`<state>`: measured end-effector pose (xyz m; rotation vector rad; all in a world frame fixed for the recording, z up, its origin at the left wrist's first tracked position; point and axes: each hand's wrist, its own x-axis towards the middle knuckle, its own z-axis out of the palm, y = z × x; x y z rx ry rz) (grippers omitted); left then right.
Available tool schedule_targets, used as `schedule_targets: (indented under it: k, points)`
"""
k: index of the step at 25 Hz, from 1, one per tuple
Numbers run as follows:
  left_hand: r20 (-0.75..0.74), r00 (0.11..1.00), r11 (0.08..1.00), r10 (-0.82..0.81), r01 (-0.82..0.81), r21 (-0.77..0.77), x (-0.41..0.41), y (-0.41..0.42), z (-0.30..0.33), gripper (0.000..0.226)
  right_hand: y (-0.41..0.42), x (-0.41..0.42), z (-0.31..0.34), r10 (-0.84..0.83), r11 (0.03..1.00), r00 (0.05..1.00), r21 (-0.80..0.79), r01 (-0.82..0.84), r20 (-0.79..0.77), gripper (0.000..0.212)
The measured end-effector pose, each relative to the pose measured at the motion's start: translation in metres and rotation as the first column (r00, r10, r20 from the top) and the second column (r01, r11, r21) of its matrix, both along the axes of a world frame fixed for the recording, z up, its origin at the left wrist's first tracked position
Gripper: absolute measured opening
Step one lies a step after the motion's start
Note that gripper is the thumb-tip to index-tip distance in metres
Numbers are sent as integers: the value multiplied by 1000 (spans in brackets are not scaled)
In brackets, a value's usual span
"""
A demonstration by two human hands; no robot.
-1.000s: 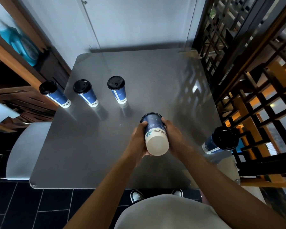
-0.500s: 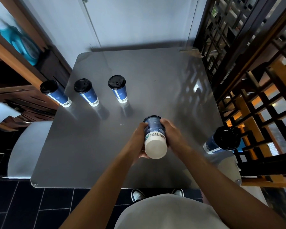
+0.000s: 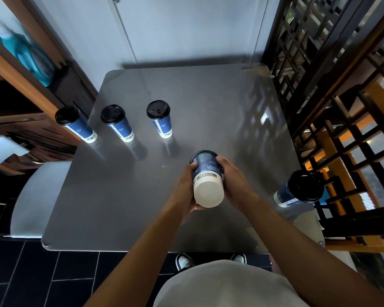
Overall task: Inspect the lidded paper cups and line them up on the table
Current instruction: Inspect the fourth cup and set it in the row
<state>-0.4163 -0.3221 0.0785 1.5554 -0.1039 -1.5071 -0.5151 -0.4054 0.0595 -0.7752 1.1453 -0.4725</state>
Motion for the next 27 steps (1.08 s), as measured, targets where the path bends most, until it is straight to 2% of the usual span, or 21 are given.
schedule_targets:
  k: [4, 8, 12, 13, 15, 17, 23, 27]
  points:
    - [142, 988, 998, -57, 55, 14, 4, 4, 4, 56, 0, -3, 2, 23, 998, 998, -64, -26, -56, 38]
    - [148, 980, 990, -134, 125, 67, 7, 3, 9, 60, 1, -3, 9, 69, 989, 993, -126, -81, -95, 43]
    - [162, 971, 984, -177, 169, 61, 10, 0, 4, 96, -1, -2, 10, 86, 984, 993, -148, -97, -81, 39]
    - [162, 975, 988, -153, 147, 46, 9, -1, 4, 90, -1, -1, 10, 75, 987, 995, -138, -84, -73, 38]
    - [110, 993, 999, -49, 49, 5, 8, -2, 8, 57, -2, -2, 9, 34, 993, 997, -106, -41, -67, 33]
    - [40, 999, 1000, 7, -7, 5, 8, -3, 9, 42, -3, -4, 5, 14, 998, 999, -67, -17, -53, 30]
    - [0, 1000, 1000, 24, -24, -10, 2, -2, 9, 44, -5, -5, 5, -36, 997, 997, 75, 31, 66, 34]
    - [48, 999, 1000, -1, 0, 17, 1, -3, 8, 45, -3, -4, 9, -50, 997, 996, 63, 45, 73, 43]
